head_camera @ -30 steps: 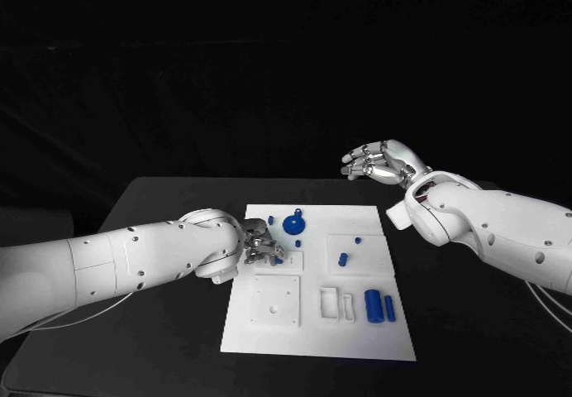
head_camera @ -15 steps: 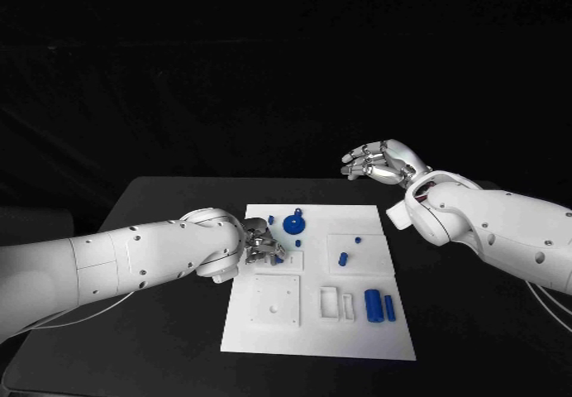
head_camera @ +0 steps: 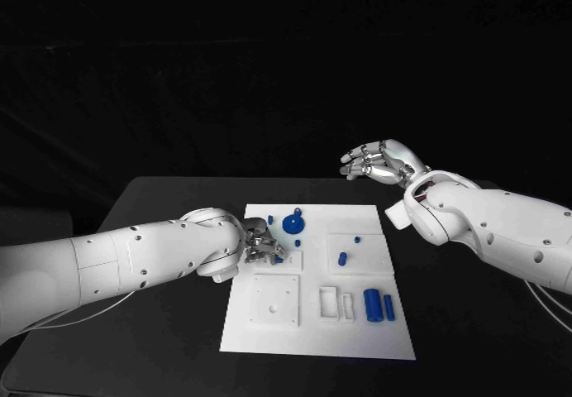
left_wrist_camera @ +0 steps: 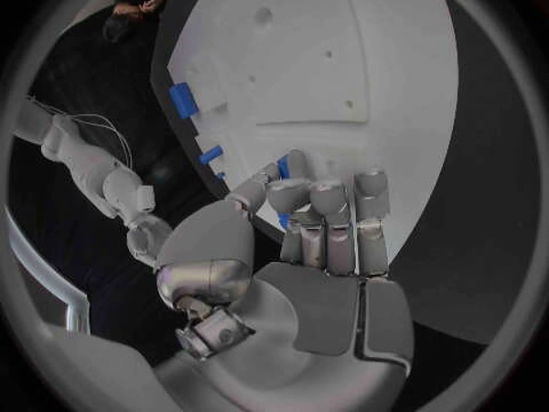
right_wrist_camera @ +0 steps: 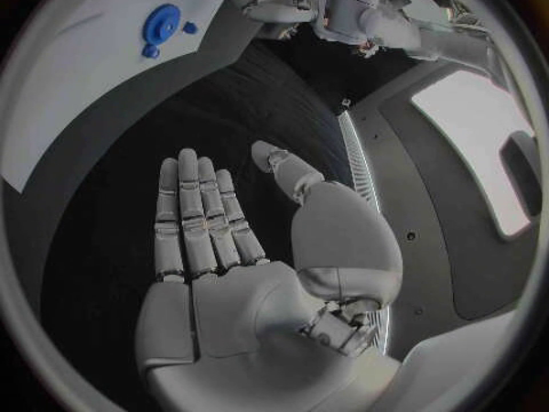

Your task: Assemble the parts on the task board

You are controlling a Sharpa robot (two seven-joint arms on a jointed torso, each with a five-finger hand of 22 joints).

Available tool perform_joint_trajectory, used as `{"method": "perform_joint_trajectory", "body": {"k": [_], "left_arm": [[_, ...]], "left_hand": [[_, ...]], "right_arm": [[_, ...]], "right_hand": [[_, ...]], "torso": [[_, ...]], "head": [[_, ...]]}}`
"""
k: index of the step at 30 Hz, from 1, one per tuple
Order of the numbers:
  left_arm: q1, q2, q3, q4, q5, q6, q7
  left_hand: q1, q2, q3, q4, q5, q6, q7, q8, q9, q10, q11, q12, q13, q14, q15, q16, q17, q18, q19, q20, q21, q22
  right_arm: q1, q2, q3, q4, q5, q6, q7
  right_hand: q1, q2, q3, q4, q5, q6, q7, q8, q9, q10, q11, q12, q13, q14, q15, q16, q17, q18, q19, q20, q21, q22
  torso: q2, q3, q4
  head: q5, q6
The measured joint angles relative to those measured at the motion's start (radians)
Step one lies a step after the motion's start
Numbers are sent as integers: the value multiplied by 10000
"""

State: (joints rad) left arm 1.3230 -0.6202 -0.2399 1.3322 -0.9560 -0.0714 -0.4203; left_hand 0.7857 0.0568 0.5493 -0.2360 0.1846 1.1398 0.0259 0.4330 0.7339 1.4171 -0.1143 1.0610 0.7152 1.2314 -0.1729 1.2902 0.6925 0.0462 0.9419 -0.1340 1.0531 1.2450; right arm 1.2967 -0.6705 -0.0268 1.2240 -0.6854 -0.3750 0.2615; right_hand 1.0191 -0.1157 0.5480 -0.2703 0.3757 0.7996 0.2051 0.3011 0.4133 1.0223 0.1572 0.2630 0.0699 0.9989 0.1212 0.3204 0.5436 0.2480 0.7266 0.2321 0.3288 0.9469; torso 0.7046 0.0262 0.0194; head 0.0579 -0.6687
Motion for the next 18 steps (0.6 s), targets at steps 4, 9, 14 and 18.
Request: {"method": "perform_joint_trajectory", "body": {"k": [4,9,14,18], "left_arm": [[1,46,6,-62,-17,2,-10],[2,81,7,-98,-27,12,-13],[-1,97,8,-115,-31,31,-15],[-1,97,16,-124,-33,81,-18]], "left_hand": [[45,45,-4,-3,-145,9,-9,11,0,-16,16,0,-14,-5,6,0,-23,-1,0,0,0,10],[48,137,-5,-3,-347,11,-11,29,-12,-38,38,0,-13,-78,3,0,-37,-1,0,0,0,16],[60,149,28,-37,-349,12,-12,30,-39,-38,38,0,-21,-81,1,0,-38,0,0,0,0,19],[126,79,15,-87,-467,12,-12,30,-46,-38,38,0,-26,-81,1,0,-63,-1,0,0,0,33]], "right_arm": [[0,3,0,0,0,9,-3],[0,3,0,0,0,18,-5],[0,2,0,-1,0,28,-7],[0,-3,0,0,0,32,-9]], "right_hand": [[0,0,0,0,40,0,0,0,0,0,0,-39,1,0,0,-37,0,0,0,0,0,0],[0,0,0,0,138,0,0,0,-12,59,-15,-86,1,0,0,-37,-13,0,1,0,-38,0],[0,0,-27,-27,228,0,0,0,-22,73,0,-126,1,0,0,-37,-13,0,1,-1,-38,0],[0,0,-28,-28,233,0,0,0,-22,73,0,-126,1,0,0,-37,-13,0,1,-1,-38,0]], "torso": [[0,0,2],[-1,0,2],[-7,0,8],[-9,0,9]], "head": [[-7,-4],[-9,-12],[-21,-14],[-24,-15]]}}
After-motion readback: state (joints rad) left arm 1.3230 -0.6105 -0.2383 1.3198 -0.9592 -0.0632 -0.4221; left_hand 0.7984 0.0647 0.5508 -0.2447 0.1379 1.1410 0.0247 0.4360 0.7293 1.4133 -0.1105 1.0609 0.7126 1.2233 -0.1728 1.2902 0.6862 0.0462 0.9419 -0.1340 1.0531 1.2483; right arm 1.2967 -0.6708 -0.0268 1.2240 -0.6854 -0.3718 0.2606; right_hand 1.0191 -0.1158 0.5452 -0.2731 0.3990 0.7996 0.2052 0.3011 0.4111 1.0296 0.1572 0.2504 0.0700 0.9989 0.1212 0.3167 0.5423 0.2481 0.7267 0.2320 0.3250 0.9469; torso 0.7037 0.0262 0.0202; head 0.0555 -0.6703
